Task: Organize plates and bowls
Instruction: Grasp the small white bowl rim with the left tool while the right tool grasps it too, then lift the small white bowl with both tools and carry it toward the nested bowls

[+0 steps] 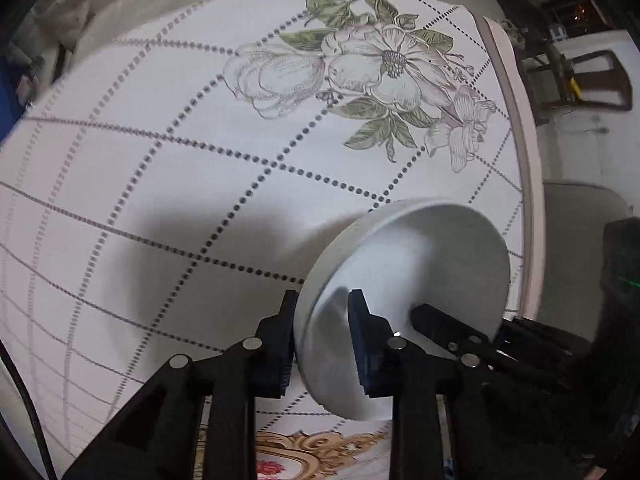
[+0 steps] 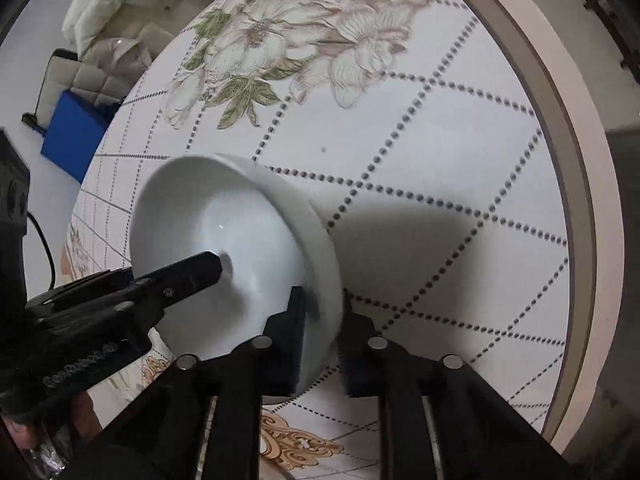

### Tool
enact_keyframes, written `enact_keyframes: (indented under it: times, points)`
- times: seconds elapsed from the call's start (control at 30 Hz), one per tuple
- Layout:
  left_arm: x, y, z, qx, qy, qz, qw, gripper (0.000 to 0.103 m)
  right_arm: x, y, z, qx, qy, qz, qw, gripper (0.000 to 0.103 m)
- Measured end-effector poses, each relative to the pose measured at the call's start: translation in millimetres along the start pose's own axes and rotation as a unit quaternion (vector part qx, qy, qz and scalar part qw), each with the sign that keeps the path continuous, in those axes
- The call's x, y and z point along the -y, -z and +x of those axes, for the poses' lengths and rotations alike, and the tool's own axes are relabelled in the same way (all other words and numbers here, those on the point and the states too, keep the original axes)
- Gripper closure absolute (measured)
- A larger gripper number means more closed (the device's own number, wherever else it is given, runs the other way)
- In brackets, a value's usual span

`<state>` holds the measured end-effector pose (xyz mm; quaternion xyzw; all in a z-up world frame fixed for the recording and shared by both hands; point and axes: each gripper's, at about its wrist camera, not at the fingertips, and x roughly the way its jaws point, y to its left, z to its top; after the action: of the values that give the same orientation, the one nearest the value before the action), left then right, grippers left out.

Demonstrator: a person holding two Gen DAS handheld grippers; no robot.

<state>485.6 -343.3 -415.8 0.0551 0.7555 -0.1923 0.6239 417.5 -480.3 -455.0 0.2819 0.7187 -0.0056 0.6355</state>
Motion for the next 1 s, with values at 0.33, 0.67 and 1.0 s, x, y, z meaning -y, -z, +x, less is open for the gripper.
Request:
enact_keyframes:
  times: [0.33, 0.67, 1.0]
  points:
    - [4.5, 44.6, -49.1, 0.047, 0.012, -0.005, 0.9988, 0.086, -26.4, 30.5, -39.0, 0.022, 0.0, -0.04, 0.999, 0.089]
    - [-14.2, 174.7, -112.3, 0.103, 0.021, -0.006, 0.9945, 0.086, -82.5, 153.5, -82.3, 0.041, -0.005, -0.104, 0.994, 0.089]
    - [-63.0, 301.5, -82.6, 0.057, 0.016, -0.061, 0.9964, 0.086, -96.4, 283.4, -32.9, -0.019, 0.011, -0.141, 0.99, 0.089]
